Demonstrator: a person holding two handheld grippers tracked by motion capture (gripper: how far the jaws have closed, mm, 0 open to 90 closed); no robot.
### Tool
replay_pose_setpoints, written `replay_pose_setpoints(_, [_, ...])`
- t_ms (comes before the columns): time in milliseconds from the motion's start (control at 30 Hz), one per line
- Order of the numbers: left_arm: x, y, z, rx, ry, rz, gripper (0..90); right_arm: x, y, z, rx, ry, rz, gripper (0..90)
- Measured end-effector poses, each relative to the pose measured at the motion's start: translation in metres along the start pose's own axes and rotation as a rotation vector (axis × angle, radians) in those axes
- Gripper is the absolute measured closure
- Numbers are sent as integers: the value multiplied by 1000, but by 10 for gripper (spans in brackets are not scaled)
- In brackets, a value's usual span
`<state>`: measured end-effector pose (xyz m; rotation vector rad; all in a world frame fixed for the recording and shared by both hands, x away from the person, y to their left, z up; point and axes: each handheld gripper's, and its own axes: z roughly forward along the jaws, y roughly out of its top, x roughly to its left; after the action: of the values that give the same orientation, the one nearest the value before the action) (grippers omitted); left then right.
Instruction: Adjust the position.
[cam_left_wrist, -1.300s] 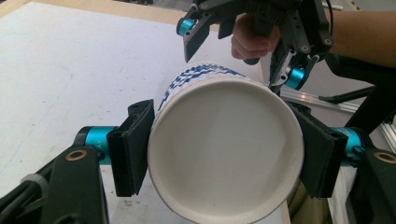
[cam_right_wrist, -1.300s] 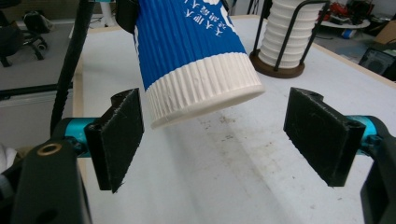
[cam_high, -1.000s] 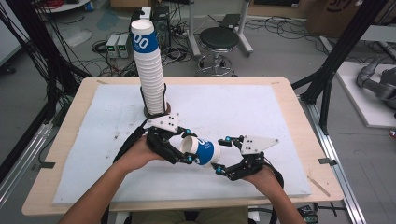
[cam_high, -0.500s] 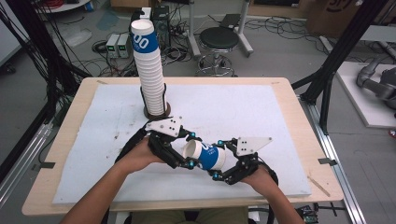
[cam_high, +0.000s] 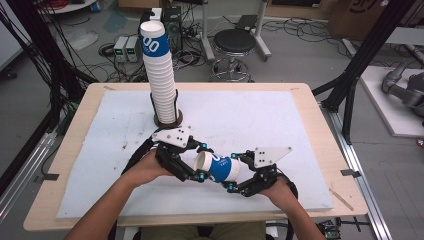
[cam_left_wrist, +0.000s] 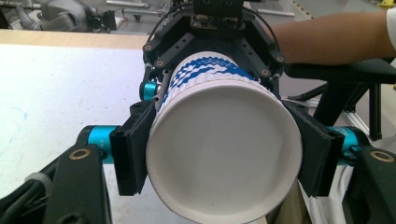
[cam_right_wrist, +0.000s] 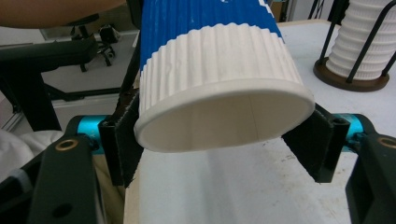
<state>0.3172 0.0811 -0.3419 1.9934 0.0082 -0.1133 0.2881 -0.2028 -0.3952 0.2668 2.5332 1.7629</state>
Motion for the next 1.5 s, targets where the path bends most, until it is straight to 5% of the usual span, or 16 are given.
replay_pose_setpoints(100, [-1,-1,1,4,6,-19,297,0,0,1,7,3,-1,274])
replay_pose_setpoints(267, [1,-4,-2,13,47,-77,155,-1,3,-5,-2,0,-2,274])
replay_pose_setpoints(700, [-1,-4,-25,18,90,-61,156,-7,2,-8,57,-14,-2,275])
replay_pose_setpoints(1500, [-5,18,-20,198,99,-1,159,-11,54,6,375,-3,-101,274])
